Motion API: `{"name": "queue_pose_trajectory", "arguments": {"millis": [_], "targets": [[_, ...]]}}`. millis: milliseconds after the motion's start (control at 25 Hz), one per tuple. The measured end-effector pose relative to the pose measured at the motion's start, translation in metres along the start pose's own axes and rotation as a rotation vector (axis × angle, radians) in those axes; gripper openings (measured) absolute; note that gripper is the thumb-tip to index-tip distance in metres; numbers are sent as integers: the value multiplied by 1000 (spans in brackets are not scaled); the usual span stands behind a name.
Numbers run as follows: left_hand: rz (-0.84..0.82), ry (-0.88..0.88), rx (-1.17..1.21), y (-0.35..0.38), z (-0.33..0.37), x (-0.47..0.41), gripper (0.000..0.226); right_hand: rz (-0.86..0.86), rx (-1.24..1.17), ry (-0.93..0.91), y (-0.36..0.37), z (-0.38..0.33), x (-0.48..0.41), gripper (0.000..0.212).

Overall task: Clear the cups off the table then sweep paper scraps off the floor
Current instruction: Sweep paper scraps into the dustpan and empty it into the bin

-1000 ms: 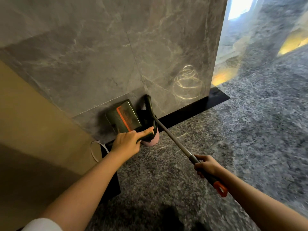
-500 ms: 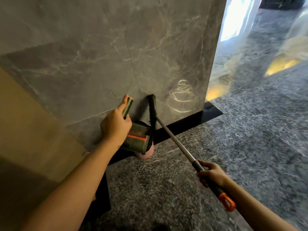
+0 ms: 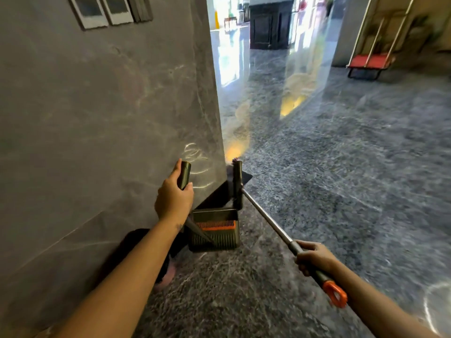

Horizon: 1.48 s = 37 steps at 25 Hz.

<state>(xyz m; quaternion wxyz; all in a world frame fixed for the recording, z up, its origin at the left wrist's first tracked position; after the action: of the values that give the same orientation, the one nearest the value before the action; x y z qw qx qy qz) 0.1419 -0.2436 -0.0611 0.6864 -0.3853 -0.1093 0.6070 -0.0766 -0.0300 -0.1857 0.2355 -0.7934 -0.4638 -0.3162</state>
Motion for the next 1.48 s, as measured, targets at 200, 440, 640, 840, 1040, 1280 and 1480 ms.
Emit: {"name": "queue_pose_trajectory", "arguments": {"millis": [200,440,640,840,1040,1280,1480], "targets": [[-216,85,255,105,50,-5,54,161,-244,45,-57,18,6,45],[-532,177,389,251,109,10,56,345,-367,127,-156,49,-14,44],[-747,234,367,403,203,1,57,449,-476,186,-284,46,-64,49],[-876,240,393,514,326,-5,56,512,-618,220,-405,36,-78,32],[-985,395,438,612,452,-6,57,628,-710,233,-523,25,-82,22],[-1097,516,504,738,593,-21,57,716,-847,229,-682,-2,-113,26],[-1152,558,539,845,724,-39,56,781,-969,205,-823,-39,-138,33]]}}
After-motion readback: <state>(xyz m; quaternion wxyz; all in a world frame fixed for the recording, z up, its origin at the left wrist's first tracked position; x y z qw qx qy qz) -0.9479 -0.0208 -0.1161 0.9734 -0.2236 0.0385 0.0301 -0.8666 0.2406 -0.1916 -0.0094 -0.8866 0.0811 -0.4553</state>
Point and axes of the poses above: each hand's wrist, its own x-axis away from the middle knuckle, its own y-axis out of the palm, z = x × y, the point moved 1 cm from there along -x, towards the middle knuckle, and after that the axes turned 9 degrees about y, right-handed, at the moved point
